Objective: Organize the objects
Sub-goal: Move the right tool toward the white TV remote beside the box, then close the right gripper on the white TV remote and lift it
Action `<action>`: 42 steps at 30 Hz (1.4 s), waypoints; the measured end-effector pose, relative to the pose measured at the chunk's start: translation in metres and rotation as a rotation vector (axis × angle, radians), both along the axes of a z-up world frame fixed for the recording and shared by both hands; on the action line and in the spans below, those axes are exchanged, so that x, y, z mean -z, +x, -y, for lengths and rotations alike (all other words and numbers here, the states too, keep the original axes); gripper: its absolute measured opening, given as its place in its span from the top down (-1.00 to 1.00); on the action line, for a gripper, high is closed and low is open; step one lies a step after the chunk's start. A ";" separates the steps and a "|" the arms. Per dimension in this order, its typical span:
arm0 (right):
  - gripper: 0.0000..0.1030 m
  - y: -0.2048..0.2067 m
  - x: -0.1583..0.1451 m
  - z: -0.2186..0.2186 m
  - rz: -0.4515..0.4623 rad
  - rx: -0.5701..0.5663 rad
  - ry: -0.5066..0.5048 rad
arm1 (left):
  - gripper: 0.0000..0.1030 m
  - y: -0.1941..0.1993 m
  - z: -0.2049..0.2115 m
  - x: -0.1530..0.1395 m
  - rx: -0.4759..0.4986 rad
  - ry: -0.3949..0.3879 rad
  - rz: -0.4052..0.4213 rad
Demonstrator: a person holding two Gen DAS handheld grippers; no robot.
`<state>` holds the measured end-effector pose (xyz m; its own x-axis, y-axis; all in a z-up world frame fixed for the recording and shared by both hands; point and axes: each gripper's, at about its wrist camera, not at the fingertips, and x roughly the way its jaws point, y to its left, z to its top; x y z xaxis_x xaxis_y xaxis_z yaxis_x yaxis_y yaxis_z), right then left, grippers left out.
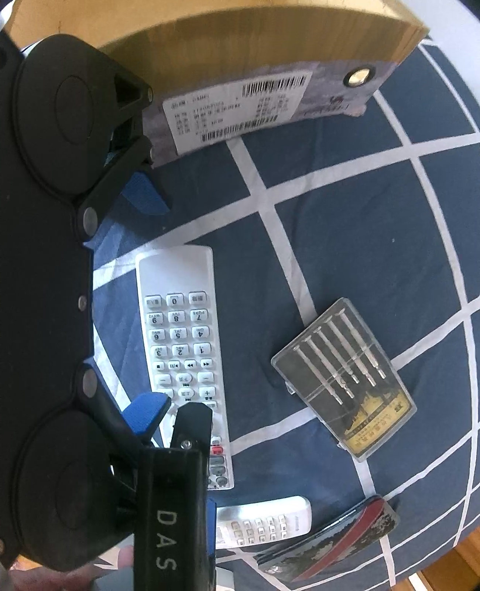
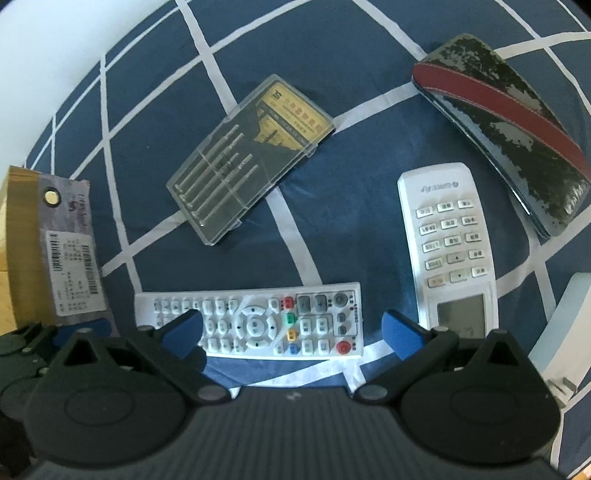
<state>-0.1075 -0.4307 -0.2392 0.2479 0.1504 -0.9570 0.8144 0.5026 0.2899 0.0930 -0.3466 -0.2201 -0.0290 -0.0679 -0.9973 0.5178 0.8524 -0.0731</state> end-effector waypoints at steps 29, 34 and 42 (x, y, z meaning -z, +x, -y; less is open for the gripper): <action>-0.71 0.015 0.009 0.000 -0.017 -0.084 -0.027 | -0.90 0.004 0.007 0.005 -0.020 -0.066 -0.065; -0.70 0.008 0.006 -0.002 -0.015 -0.080 -0.032 | -0.85 0.002 0.010 -0.005 -0.015 -0.060 -0.047; -0.70 0.001 -0.025 -0.006 0.042 -0.088 -0.067 | -0.85 -0.011 -0.002 -0.030 -0.021 -0.067 0.028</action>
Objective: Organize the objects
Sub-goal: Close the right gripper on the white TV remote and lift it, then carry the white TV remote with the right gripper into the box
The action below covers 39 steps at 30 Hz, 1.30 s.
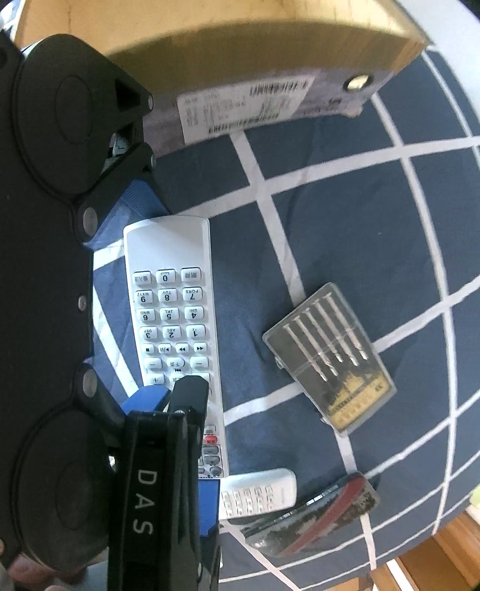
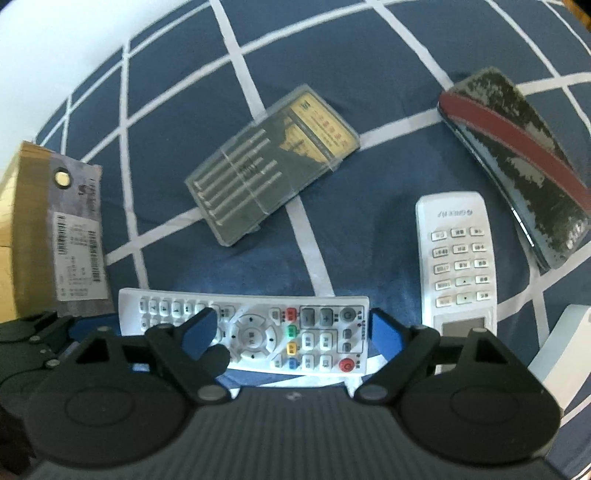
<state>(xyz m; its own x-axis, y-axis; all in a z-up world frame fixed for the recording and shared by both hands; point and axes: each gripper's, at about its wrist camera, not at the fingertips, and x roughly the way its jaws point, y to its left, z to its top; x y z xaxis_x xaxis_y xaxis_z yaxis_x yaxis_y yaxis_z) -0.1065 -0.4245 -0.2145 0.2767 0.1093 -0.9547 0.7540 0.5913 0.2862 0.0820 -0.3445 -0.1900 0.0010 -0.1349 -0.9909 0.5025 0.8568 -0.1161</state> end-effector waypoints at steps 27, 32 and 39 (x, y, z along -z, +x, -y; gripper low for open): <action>-0.70 -0.015 -0.126 -0.117 0.202 -0.094 -0.177 | -0.85 -0.080 -0.102 -0.122 -0.059 -0.070 0.249; -0.70 -0.006 -0.135 -0.144 0.220 -0.110 -0.190 | -0.85 -0.083 -0.133 -0.130 -0.072 -0.072 0.269; -0.70 0.017 -0.145 -0.185 0.247 -0.139 -0.201 | -0.85 -0.079 -0.179 -0.138 -0.090 -0.070 0.292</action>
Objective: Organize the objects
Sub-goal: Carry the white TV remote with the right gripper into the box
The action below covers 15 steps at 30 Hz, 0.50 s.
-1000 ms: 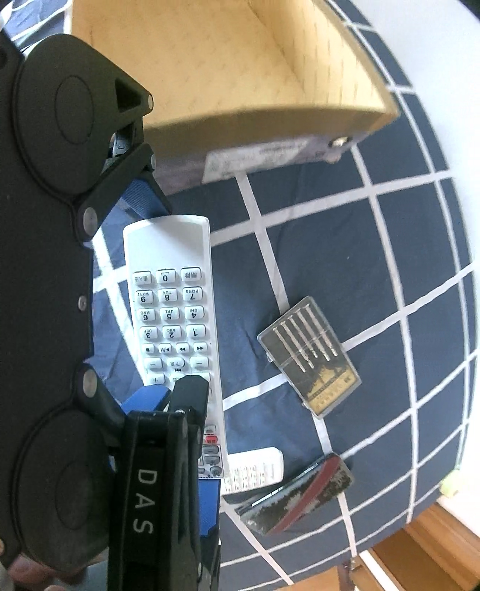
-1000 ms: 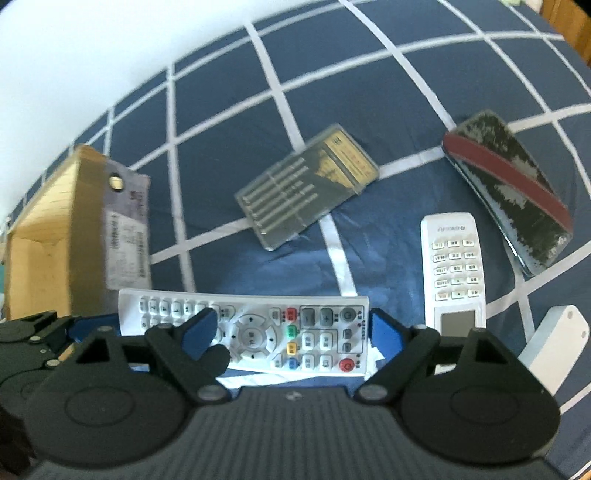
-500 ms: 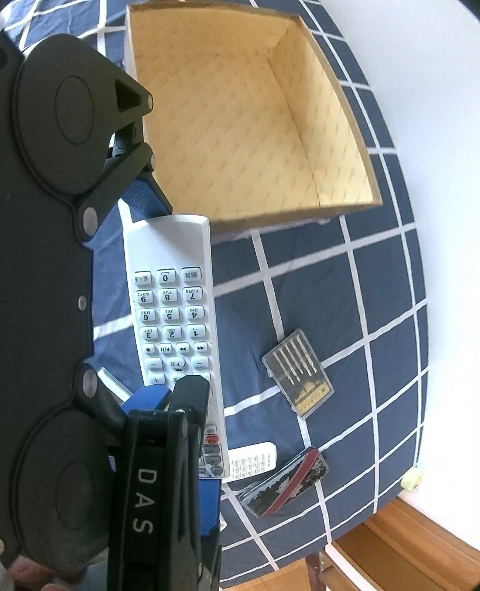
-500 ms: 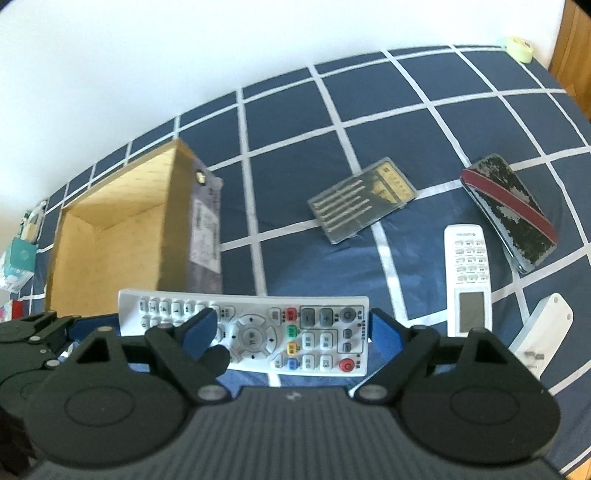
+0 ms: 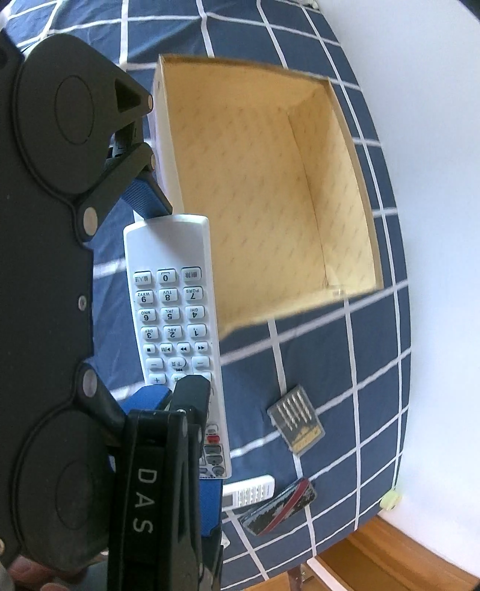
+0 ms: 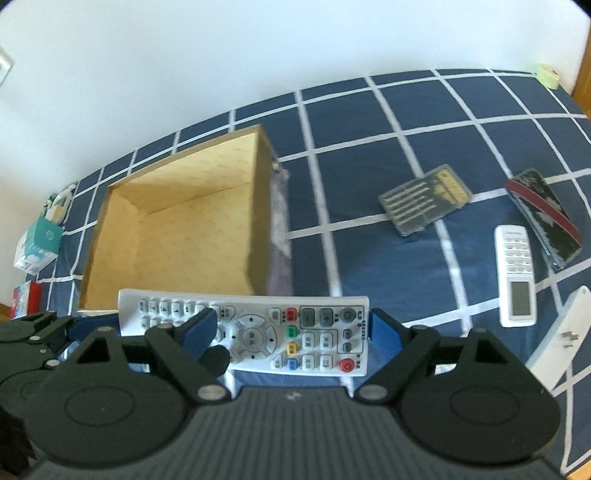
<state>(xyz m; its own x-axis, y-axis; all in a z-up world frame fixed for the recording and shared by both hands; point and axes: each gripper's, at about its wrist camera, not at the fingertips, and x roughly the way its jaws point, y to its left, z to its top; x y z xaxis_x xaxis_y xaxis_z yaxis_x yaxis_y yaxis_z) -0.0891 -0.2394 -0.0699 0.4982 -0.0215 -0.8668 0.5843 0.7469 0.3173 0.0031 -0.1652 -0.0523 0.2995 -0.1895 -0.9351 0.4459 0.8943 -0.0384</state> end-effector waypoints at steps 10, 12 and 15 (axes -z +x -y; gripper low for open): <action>-0.70 0.037 -0.002 -0.052 0.021 -0.028 -0.002 | -0.85 0.012 -0.059 -0.003 -0.027 0.006 0.015; -0.70 0.045 -0.003 -0.060 0.023 -0.033 -0.004 | -0.85 0.016 -0.068 -0.003 -0.032 0.003 0.017; -0.70 0.058 -0.004 -0.069 0.024 -0.042 -0.010 | -0.85 0.023 -0.080 -0.004 -0.042 0.000 0.019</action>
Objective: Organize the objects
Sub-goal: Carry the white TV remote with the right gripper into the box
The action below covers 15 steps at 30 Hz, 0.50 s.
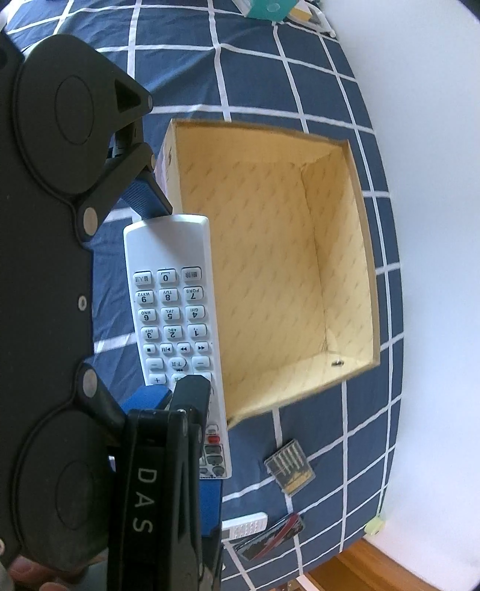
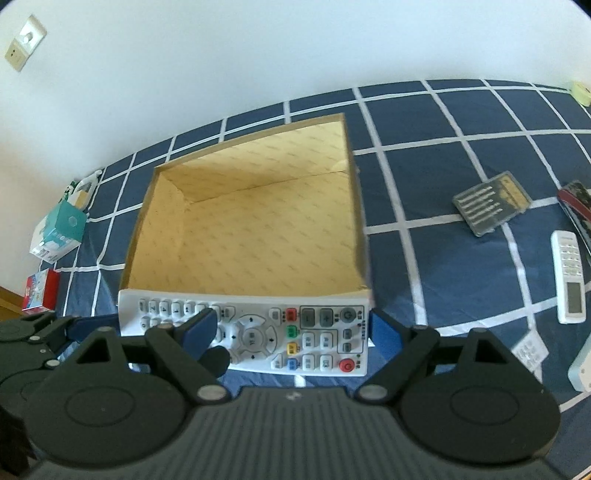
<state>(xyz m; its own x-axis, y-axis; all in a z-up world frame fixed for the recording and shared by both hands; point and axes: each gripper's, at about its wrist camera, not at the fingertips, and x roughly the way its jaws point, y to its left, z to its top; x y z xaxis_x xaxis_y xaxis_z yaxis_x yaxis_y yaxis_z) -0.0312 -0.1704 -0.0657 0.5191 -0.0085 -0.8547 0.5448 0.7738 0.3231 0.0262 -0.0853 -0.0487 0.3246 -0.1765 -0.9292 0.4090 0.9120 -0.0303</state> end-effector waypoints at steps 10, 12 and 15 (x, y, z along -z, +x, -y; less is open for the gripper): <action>-0.70 0.052 0.003 -0.010 -0.009 -0.033 -0.012 | -0.85 0.041 -0.025 0.009 -0.015 -0.011 -0.009; -0.70 0.064 0.006 -0.009 -0.015 -0.035 -0.013 | -0.85 0.053 -0.026 0.014 -0.015 -0.012 -0.020; -0.70 0.082 0.015 -0.004 -0.032 -0.039 -0.008 | -0.85 0.069 -0.028 0.024 -0.017 -0.013 -0.039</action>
<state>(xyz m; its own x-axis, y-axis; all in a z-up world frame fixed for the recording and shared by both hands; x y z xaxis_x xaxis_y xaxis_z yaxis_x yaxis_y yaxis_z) 0.0511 -0.1666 -0.0809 0.4916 0.0044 -0.8708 0.5237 0.7974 0.2997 0.0955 -0.0569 -0.0727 0.2912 -0.1838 -0.9388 0.3919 0.9182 -0.0582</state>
